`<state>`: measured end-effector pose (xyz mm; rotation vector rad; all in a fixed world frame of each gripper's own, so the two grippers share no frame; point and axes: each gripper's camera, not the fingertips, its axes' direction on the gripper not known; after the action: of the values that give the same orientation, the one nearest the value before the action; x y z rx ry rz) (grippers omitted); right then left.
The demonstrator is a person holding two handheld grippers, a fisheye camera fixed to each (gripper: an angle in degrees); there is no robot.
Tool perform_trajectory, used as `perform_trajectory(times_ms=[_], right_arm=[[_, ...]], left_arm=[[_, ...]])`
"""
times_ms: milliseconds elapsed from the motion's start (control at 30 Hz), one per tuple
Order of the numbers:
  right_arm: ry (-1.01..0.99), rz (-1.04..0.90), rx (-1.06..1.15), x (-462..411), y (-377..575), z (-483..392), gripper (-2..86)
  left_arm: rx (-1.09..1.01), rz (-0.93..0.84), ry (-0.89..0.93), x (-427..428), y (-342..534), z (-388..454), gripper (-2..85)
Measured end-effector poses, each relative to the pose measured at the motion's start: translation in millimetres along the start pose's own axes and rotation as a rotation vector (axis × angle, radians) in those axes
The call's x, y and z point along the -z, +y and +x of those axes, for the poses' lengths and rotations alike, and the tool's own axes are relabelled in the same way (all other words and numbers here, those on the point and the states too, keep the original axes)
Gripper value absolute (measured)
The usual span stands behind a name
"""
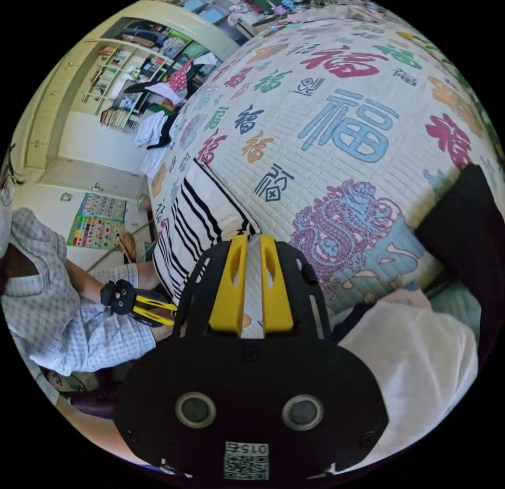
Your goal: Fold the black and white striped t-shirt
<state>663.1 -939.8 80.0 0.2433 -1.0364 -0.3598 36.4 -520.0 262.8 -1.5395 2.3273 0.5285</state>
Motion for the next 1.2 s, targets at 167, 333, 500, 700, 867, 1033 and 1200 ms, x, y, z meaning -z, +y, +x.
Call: perform_trajectory(times_ms=[167, 333, 500, 700, 867, 1033, 1200], right_arm=[[0.032, 0.201, -0.088, 24.1, 52.7, -32.7, 3.0], [-0.070, 0.154, -0.039, -9.8, 61.4, -61.8, 0.1], [0.114, -0.031, -0.168, -40.6, 77.7, -40.9, -0.5], [0.161, 0.041, -0.358, 4.3, 128.6, -14.7, -0.6], [0.022, 0.170, -0.219, 29.3, 128.2, -48.3, -0.6], [0.216, -0.030, -0.247, -0.4, 115.8, -44.6, -0.4], [0.077, 0.148, -0.366, 37.7, 168.9, -11.3, 0.8]], left_arm=[[-0.034, 0.021, 0.179, 37.7, -3.1, -1.5, 7.4], [-0.028, 0.076, 0.193, 59.3, -17.6, -26.7, 5.8], [0.041, 0.000, 0.173, 21.7, -42.7, -54.0, 5.5], [-0.030, -0.038, 0.278, 7.8, -63.7, -46.3, 4.1], [-0.058, 0.000, 0.377, 21.7, -81.2, -50.1, 2.0], [-0.131, 0.012, 0.416, 34.6, -104.2, -45.8, 2.3], [-0.072, 0.148, 0.364, 99.6, -106.2, -109.4, 5.3]])
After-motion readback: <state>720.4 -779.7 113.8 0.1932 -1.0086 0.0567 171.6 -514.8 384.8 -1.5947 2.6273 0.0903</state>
